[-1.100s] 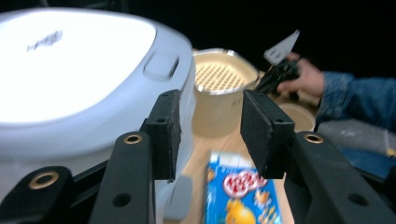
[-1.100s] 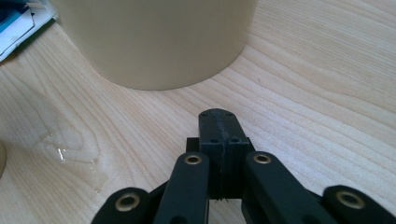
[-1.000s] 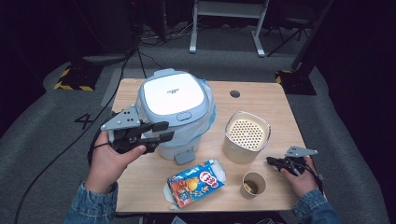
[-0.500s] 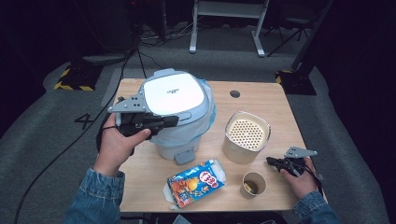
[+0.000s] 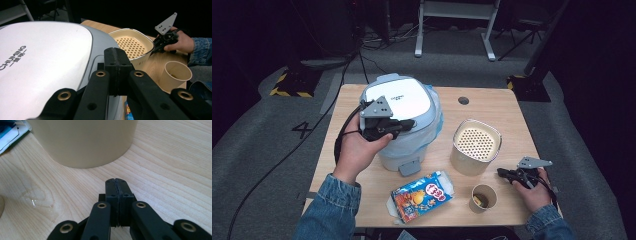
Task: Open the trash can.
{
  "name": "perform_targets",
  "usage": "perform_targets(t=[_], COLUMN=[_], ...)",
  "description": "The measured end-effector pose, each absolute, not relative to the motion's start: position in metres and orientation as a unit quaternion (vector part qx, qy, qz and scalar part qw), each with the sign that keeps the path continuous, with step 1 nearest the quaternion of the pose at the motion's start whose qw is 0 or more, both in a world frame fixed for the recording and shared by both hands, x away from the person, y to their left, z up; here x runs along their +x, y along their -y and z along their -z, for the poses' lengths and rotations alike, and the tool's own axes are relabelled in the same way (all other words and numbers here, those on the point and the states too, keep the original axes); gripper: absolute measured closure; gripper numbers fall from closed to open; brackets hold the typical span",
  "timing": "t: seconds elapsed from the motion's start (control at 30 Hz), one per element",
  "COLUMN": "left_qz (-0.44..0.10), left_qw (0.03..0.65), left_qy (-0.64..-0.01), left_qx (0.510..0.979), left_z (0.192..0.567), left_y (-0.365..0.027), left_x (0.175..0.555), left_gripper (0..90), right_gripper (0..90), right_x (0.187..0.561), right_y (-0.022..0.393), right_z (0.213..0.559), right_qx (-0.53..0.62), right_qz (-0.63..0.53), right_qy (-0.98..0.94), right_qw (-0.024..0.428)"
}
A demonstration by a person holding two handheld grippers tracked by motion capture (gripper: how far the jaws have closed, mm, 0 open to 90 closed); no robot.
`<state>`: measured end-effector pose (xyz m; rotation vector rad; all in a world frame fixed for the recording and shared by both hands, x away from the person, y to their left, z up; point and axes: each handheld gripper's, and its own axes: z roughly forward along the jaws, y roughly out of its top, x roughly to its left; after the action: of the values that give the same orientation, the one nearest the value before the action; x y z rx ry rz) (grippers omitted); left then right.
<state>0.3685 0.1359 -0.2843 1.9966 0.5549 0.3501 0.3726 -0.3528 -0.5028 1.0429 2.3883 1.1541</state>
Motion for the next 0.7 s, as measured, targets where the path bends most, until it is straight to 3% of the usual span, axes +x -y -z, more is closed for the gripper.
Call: perform_targets(t=[0.1,0.7], left_qz=[-0.169,-0.149], left_qw=[0.485,0.502], left_qy=[-0.235,-0.235], left_qx=[0.825,0.819], left_z=[0.2825,0.2883], left_y=[-0.1326,-0.1340], left_x=[0.3662,0.3686], left_gripper=[87.7,90.0], right_gripper=[88.4,86.3], right_x=[0.3726,0.3711], right_y=[0.3528,0.3515], right_z=[0.5028,0.5027], right_qx=[0.362,0.359], right_qz=[-0.401,-0.398], right_qy=[-0.829,-0.831], right_qw=[0.145,0.153])
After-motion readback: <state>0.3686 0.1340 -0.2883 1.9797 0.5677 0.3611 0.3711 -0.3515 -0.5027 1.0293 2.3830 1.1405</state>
